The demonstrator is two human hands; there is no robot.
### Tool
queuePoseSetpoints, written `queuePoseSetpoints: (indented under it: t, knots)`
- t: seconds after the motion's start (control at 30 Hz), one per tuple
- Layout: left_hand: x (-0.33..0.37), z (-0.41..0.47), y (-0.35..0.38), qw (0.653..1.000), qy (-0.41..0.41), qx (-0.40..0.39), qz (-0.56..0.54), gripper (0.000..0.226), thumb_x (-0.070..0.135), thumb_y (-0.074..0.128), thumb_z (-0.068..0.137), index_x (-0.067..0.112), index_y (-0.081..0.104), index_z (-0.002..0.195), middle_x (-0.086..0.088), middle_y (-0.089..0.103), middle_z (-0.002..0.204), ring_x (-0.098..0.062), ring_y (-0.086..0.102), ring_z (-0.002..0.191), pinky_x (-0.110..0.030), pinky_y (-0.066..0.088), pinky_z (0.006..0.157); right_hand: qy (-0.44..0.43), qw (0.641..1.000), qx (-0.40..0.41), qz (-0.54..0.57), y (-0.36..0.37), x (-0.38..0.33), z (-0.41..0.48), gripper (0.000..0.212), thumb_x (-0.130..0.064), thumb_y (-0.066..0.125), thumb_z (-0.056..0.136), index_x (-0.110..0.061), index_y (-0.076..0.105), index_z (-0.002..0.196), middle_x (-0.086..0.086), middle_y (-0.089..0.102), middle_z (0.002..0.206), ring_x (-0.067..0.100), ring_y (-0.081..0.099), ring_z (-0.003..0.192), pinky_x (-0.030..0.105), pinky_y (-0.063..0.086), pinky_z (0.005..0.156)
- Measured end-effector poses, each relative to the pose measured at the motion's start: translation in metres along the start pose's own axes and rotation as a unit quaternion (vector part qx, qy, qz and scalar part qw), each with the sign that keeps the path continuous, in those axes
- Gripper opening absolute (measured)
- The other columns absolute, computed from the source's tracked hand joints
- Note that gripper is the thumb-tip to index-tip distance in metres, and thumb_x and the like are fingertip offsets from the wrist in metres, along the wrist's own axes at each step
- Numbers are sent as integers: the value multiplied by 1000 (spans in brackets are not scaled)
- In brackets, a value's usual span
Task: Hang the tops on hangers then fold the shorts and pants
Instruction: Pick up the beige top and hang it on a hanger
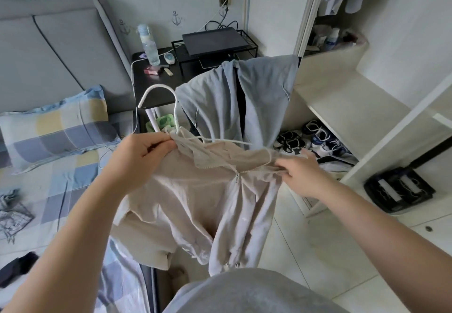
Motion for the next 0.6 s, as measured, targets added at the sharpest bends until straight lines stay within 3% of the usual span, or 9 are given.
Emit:
queuePoseSetpoints:
  t: [0.07,0.13,0.2,0.3,0.4,0.5,0.6]
  knots:
    - [-5,-1,-1,999,3,-23,30,30,24,64,96,45,70,75,14,67,69,-6,55,56,-19,41,52,-24,998,53,38,-12,5,0,22,-10,54,97,-24,69,104,-9,68,87,16,63,84,35,42,93]
    - [-3,-1,4,998,21,-43,41,21,18,65,96,32,77,85,25,65,67,2,53,54,-9,38,49,-44,992,80,91,-26,-1,-1,23,-3,54,96,-15,72,106,1,71,99,23,65,94,34,47,81]
    - [8,1,14,996,41,-69,36,19,15,64,96,25,78,87,28,62,65,6,53,54,-6,38,52,-89,981,111,130,-42,-18,-2,33,7,50,92,-9,72,109,4,69,110,24,64,103,36,49,89]
    - [28,4,33,991,82,-101,22,41,15,61,98,46,62,70,26,57,59,2,50,53,-10,38,54,-180,956,137,187,-63,-64,-3,41,13,44,82,-7,73,104,6,67,112,24,62,107,34,45,96]
    - [40,8,48,992,103,-73,24,33,11,60,97,28,64,69,17,55,57,-3,49,57,-13,37,56,-234,935,136,228,-67,-102,-2,38,9,44,82,-5,73,104,4,66,109,21,60,109,28,42,101]
    - [39,12,51,995,88,-34,9,17,11,64,95,15,73,82,13,63,64,-7,57,67,-14,42,60,-174,936,111,284,-64,-110,-1,26,2,52,94,-13,70,106,-13,67,95,1,61,90,15,45,85]
    - [34,12,49,996,81,-48,-8,13,15,66,94,17,75,86,10,69,72,-9,62,68,-22,48,62,-134,939,59,310,-59,-106,-1,13,-8,59,92,-21,58,93,-19,53,69,1,49,63,19,38,65]
Point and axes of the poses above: each hand's wrist, its own z-axis towards the middle knuckle, its own y-axis out of the palm, x = y × z, the point moved 1 cm from there along z, towards the middle knuckle
